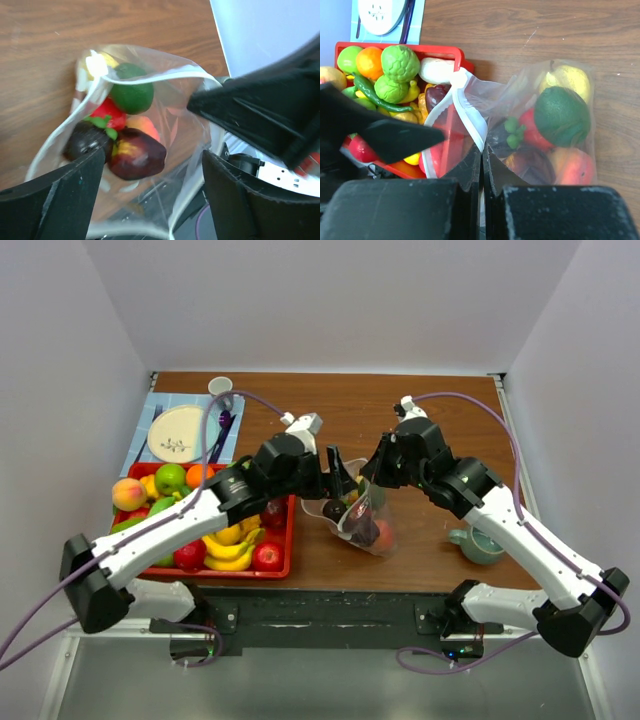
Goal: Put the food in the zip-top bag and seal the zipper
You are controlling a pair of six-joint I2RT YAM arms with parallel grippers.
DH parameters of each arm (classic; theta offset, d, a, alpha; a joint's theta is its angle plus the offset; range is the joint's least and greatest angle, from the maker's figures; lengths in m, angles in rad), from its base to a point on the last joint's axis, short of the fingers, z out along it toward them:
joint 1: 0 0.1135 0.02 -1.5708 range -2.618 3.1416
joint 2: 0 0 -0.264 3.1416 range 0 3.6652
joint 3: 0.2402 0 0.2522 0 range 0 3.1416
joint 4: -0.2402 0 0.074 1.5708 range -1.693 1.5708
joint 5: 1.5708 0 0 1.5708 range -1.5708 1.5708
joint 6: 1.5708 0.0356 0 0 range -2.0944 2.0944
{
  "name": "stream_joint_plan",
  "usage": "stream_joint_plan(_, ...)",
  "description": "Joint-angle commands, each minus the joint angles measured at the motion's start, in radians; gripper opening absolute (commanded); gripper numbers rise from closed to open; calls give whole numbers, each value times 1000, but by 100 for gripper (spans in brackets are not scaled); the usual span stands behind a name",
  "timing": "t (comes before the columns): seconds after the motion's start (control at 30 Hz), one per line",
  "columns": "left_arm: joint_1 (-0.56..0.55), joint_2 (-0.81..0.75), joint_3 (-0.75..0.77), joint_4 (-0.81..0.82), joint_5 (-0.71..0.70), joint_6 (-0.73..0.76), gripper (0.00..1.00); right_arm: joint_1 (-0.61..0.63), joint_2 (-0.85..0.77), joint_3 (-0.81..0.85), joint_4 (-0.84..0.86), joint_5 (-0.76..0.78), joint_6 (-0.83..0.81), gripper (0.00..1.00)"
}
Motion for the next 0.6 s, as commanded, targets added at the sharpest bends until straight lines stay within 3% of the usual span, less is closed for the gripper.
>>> stream_joint_plan(0.0,-2,-132,-1,-143,-149,34,82,2,1,31,40,14,-3,0)
stream_joint_plan(0.13,23,-191,9,-318,-392,-18,81,2,4,24,55,-3,-4,0)
stream_joint_plan(0.3,197,-194,-48,-408,-398,-72,78,2,10,15,78,-26,-1,0)
stream_joint_plan(0.57,233,-166,-125,-475,-525,-167,78,2,5,-29,103,-55,-3,0)
